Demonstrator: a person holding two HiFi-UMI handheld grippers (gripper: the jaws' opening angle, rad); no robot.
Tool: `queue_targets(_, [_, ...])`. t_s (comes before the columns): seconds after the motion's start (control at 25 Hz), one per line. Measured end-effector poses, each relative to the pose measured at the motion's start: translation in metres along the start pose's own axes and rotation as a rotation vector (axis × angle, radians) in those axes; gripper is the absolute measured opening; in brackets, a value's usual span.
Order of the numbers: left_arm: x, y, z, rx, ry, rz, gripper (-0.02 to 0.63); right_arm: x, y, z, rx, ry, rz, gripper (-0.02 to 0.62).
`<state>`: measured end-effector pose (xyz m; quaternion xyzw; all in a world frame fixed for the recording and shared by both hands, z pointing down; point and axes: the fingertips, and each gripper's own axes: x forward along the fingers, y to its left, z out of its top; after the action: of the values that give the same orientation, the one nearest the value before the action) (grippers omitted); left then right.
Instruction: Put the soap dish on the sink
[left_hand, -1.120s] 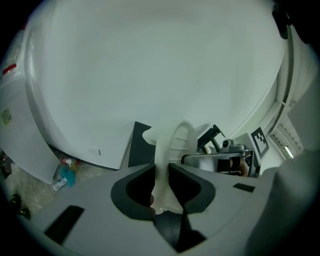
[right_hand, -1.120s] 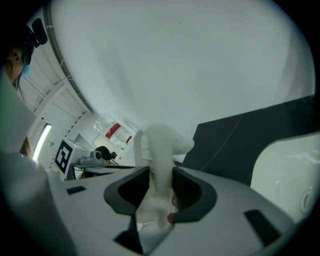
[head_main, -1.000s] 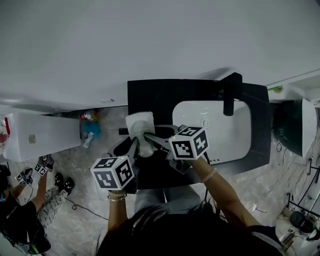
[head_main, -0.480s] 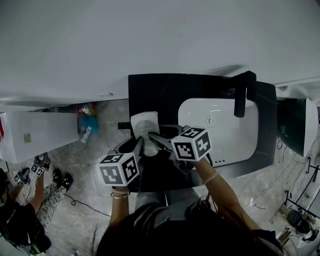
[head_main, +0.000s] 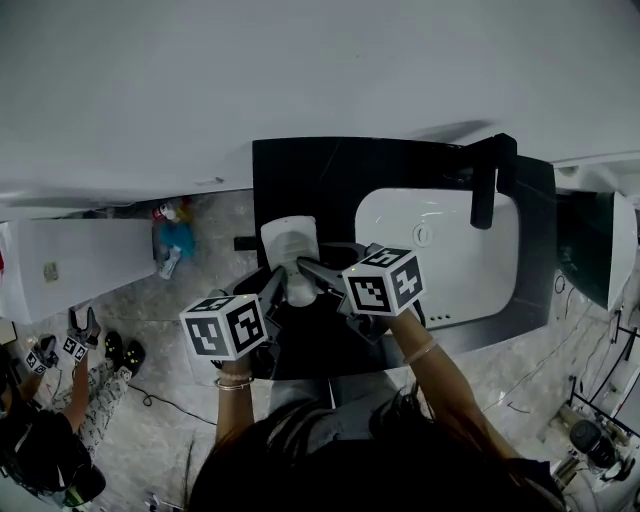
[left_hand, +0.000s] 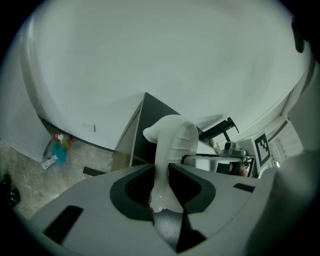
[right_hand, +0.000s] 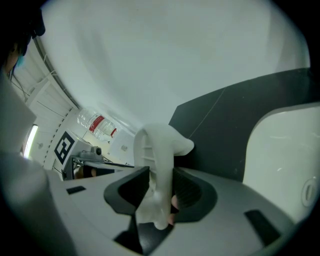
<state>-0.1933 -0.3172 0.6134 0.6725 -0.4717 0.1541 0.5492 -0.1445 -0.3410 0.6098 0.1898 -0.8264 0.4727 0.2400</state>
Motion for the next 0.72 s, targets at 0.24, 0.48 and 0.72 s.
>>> queue_targets(0.24, [0.0,0.0,-0.001,-0.034,-0.005,-0.029,0.092,-0.004,-0.002,0.0,-0.005,-0.002,-0.015,0.137])
queue_targets(0.48, [-0.007,0.002,0.0,-0.019,-0.02,-0.015,0.092,-0.018,-0.004,0.005,0.012,-0.035,-0.019,0.166])
queue_targets(0.72, [-0.032,-0.008,0.005,0.003,-0.068,-0.002,0.094,-0.049,0.014,0.018,-0.029,-0.097,-0.048,0.167])
